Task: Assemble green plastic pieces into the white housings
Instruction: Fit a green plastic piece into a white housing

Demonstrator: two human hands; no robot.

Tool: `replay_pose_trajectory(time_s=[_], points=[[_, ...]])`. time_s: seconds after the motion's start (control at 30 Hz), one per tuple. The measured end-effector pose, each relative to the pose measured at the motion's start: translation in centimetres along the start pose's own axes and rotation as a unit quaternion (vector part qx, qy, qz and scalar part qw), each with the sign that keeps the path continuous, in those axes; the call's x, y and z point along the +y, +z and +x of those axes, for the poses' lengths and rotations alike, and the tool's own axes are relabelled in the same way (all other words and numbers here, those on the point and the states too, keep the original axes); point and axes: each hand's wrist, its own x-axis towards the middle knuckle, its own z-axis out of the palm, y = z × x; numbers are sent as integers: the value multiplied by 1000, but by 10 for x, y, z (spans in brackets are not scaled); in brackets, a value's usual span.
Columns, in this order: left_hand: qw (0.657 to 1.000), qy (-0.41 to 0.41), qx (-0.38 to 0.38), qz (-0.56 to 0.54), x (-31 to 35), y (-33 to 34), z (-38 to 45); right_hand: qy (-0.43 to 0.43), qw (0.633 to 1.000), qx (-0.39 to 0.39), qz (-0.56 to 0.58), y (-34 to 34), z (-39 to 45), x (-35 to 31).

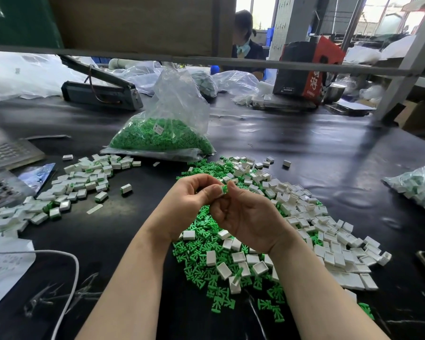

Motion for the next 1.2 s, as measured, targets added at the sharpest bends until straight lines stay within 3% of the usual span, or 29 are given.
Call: replay_pose_trajectory(time_s=[0.4,0.7,1.2], points=[[1000,-5,21,-2,4,2,1,-11,1000,15,-7,0,2,-3],[996,-28,55,60,5,9,2,-31,982,47,-179,-4,0,-4],[996,-18,72,54,1,12,2,-47,977,79,-191,-3,3,3]])
